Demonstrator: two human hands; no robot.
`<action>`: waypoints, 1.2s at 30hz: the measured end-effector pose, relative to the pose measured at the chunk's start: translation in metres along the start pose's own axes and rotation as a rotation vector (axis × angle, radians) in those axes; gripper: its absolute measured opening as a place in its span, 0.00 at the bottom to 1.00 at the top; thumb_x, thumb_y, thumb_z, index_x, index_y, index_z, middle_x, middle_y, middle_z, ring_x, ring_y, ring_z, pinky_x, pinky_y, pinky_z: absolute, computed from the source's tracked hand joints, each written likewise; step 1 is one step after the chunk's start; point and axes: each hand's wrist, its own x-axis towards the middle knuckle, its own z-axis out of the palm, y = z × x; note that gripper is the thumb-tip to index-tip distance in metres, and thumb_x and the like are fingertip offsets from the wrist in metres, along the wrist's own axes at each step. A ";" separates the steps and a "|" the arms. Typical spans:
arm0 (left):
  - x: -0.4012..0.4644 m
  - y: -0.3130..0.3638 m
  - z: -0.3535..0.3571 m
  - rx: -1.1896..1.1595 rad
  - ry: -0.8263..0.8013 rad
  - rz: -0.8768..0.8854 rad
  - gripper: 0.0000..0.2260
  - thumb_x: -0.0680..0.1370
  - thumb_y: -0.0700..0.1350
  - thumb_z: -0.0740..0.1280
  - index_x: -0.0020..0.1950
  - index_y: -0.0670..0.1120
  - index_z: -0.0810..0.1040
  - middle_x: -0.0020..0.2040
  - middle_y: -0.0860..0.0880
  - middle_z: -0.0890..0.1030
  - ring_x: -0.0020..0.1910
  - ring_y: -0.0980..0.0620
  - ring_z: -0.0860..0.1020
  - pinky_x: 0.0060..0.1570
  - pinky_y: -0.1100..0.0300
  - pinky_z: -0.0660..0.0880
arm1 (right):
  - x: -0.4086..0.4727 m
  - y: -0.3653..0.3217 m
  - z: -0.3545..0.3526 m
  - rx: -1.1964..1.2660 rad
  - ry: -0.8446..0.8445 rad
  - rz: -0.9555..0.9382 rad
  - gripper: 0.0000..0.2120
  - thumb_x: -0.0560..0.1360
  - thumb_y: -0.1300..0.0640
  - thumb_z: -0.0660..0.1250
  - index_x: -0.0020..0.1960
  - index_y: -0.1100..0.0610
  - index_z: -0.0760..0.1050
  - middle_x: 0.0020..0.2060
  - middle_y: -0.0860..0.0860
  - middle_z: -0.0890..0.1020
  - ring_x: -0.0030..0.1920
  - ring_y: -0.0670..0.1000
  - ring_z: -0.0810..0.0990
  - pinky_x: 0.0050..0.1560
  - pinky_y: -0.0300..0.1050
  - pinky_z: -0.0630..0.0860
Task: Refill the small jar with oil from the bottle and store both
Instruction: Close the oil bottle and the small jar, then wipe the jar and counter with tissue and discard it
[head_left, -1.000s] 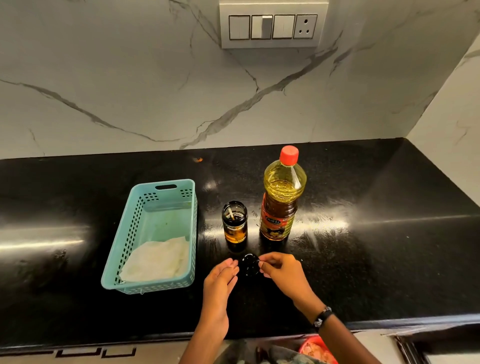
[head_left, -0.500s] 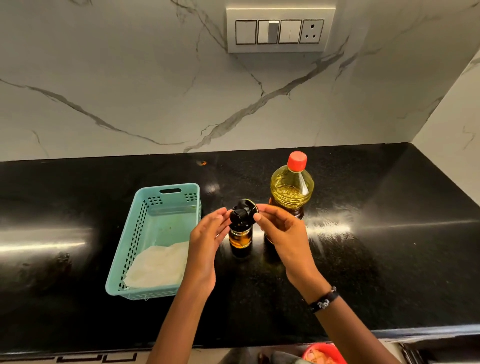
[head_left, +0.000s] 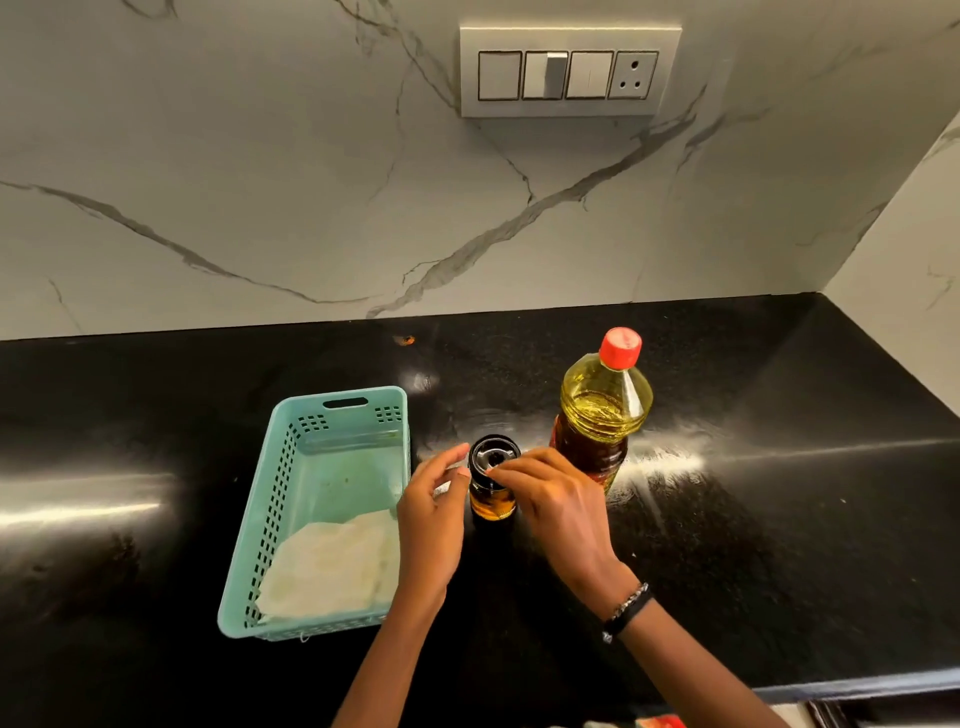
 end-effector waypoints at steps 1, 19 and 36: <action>0.000 -0.001 0.000 0.019 -0.008 0.018 0.11 0.79 0.40 0.64 0.58 0.50 0.79 0.54 0.56 0.79 0.50 0.67 0.75 0.43 0.79 0.70 | 0.000 0.000 0.001 -0.001 -0.007 0.006 0.14 0.66 0.64 0.76 0.49 0.53 0.84 0.46 0.46 0.85 0.47 0.45 0.80 0.42 0.35 0.77; 0.009 -0.015 0.000 0.064 -0.057 0.084 0.14 0.78 0.37 0.64 0.62 0.45 0.78 0.57 0.52 0.78 0.53 0.62 0.76 0.46 0.78 0.71 | 0.022 0.000 0.006 0.068 -0.034 0.133 0.12 0.70 0.66 0.72 0.53 0.59 0.82 0.47 0.52 0.84 0.47 0.52 0.81 0.43 0.48 0.81; 0.003 -0.013 -0.071 -0.025 0.112 0.090 0.11 0.78 0.41 0.64 0.57 0.51 0.79 0.56 0.56 0.79 0.53 0.64 0.76 0.49 0.72 0.72 | 0.040 -0.037 0.017 0.236 -0.068 0.096 0.11 0.74 0.62 0.69 0.56 0.57 0.80 0.48 0.51 0.82 0.49 0.50 0.79 0.49 0.42 0.77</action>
